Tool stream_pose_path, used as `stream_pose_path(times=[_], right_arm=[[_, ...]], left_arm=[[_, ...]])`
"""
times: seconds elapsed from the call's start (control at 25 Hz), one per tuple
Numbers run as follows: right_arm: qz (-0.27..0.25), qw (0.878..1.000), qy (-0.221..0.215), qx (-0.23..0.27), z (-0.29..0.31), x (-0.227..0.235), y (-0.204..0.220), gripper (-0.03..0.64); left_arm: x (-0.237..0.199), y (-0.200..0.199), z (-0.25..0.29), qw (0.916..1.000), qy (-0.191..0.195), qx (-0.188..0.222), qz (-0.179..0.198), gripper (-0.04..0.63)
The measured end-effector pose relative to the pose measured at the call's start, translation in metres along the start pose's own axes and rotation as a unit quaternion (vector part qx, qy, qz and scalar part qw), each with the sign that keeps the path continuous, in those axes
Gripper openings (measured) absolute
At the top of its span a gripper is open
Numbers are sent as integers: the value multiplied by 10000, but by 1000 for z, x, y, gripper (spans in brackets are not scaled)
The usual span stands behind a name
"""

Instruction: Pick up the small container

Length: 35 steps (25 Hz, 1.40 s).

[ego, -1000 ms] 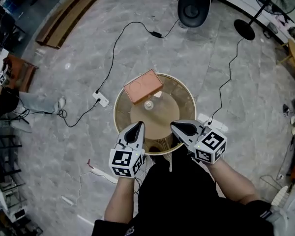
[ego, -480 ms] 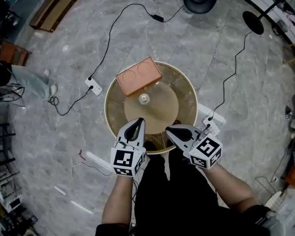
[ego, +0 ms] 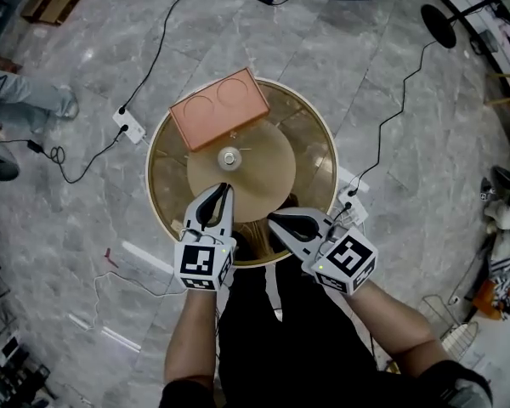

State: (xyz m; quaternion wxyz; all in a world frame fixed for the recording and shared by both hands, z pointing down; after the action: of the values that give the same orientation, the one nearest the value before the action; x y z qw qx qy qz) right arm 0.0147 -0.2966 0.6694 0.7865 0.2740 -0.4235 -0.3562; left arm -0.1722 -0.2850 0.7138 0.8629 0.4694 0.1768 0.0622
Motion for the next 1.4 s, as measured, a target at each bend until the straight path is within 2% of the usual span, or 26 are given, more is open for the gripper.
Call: stream_pose_path(times=[0.08,0.2,0.36,0.44,0.56,1.0,1.4], right_arm=[[43,10000,-12,-49,8,14,9,14],[120,9998,-11,-171,20,34,26,14],[219,9994,-46,-268,38,57,44,14],[258,9991,-78,-319,46,63,49,14],[246,9988,-127,-398,58,74,53,14],[479,9973,-73,-551,87,101,82,14],[574,9970,30,-517,77,113,98,14]], left_arm=[[-7,13,19,10000,47,-40,-51,24],[-16,31,43,9998,84,-120,-126,147],[-30,54,69,9999,8,-115,-92,213],[-37,65,77,10000,-3,-19,-81,277],[-48,77,88,9998,28,65,-169,318],[-66,107,128,9996,171,-148,145,328],[-62,116,152,9987,-283,-136,411,336]])
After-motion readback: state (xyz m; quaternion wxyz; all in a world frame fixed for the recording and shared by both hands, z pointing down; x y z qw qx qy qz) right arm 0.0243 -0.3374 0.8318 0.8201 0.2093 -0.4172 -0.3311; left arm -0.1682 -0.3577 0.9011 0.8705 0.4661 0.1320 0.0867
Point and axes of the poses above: the fingertips, and each gripper's own axes: z forward along the fingers, x to its right, y out of its underside, the point moved 9 cm from there along -z, backward along the fingers, and after that the axes turned 1 degree about -z, right-handed, at the moved point
